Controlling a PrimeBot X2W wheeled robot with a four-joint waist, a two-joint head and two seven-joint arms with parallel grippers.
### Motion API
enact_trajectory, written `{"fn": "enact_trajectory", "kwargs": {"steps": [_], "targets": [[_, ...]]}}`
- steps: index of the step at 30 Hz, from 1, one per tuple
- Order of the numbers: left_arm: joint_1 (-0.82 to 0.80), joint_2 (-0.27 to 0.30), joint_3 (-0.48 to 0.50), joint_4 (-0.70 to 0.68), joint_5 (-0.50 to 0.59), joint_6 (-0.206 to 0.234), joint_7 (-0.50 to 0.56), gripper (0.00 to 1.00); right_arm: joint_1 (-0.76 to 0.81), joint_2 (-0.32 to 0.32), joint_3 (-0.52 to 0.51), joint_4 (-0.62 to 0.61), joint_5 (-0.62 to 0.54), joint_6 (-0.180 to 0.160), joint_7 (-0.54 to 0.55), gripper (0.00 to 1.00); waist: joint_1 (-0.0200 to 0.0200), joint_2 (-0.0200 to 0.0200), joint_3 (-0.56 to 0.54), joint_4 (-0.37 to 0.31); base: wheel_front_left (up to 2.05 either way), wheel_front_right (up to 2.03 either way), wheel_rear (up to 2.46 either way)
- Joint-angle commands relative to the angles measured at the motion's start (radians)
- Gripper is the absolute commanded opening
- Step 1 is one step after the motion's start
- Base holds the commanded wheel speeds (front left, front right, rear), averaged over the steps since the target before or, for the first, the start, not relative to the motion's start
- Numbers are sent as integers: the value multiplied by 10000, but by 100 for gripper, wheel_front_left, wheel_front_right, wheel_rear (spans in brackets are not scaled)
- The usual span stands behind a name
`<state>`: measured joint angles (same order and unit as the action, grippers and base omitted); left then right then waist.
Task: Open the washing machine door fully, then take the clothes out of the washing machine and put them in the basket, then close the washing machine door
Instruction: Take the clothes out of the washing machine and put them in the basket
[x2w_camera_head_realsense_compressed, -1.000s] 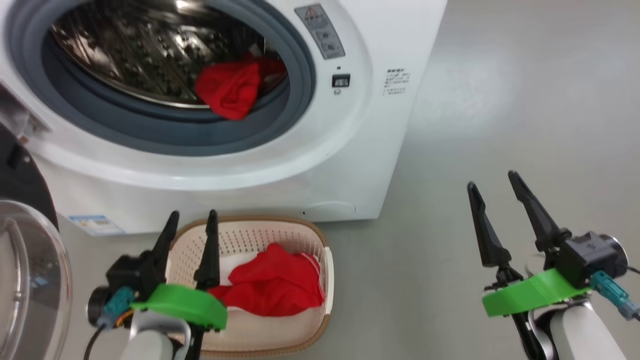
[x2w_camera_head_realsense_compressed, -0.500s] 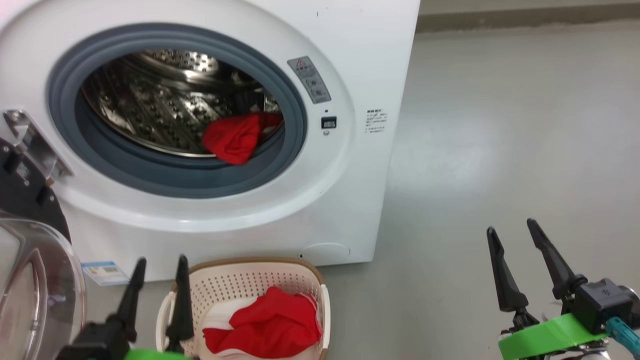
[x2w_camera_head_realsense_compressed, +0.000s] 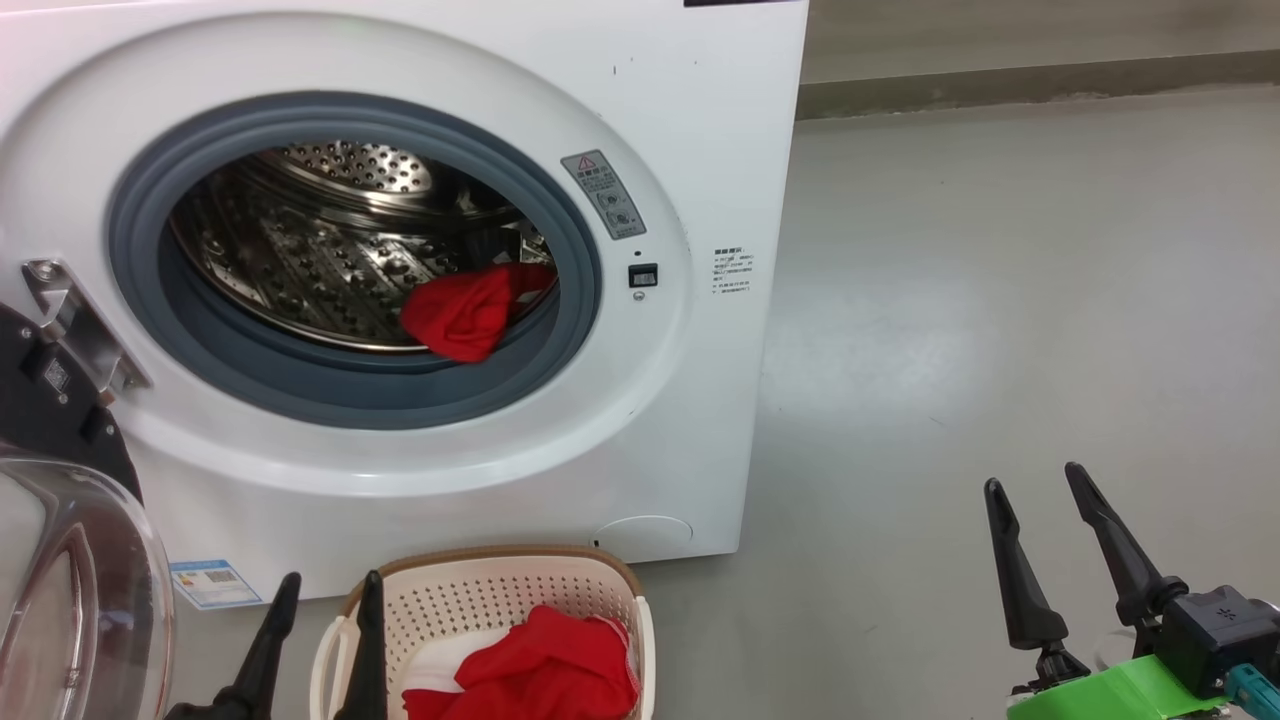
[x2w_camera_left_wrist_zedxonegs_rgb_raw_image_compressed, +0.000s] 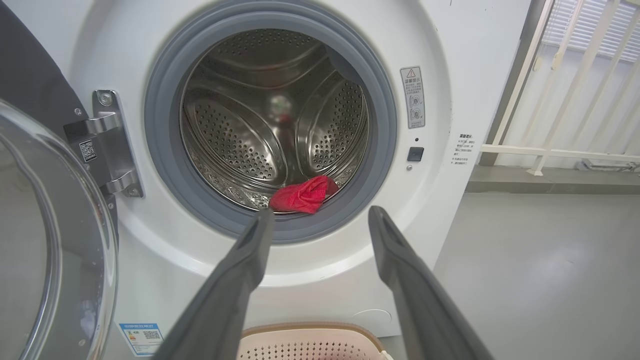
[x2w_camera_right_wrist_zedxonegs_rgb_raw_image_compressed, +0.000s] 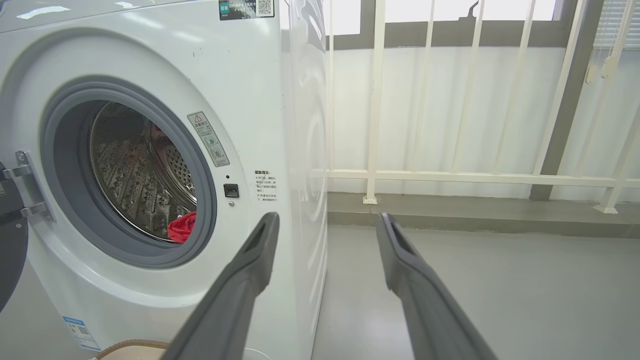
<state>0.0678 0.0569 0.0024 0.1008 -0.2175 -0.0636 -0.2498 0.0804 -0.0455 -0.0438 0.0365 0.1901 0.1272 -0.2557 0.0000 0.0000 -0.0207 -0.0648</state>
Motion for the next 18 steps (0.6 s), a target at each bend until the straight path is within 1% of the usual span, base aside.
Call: {"fn": "enact_trajectory", "kwargs": {"steps": [1,18], "targets": [[-106,197,308,-294,91,-83,-120,100,-204,-66,295,-297,-69,35,-61,100,0,0,-6,2,0,0,0],[-112,178,133,-430,101,42,-120,100,-237,-83,345,-313,-44,35,-61,100,0,0,152,35,0,0,0]]}}
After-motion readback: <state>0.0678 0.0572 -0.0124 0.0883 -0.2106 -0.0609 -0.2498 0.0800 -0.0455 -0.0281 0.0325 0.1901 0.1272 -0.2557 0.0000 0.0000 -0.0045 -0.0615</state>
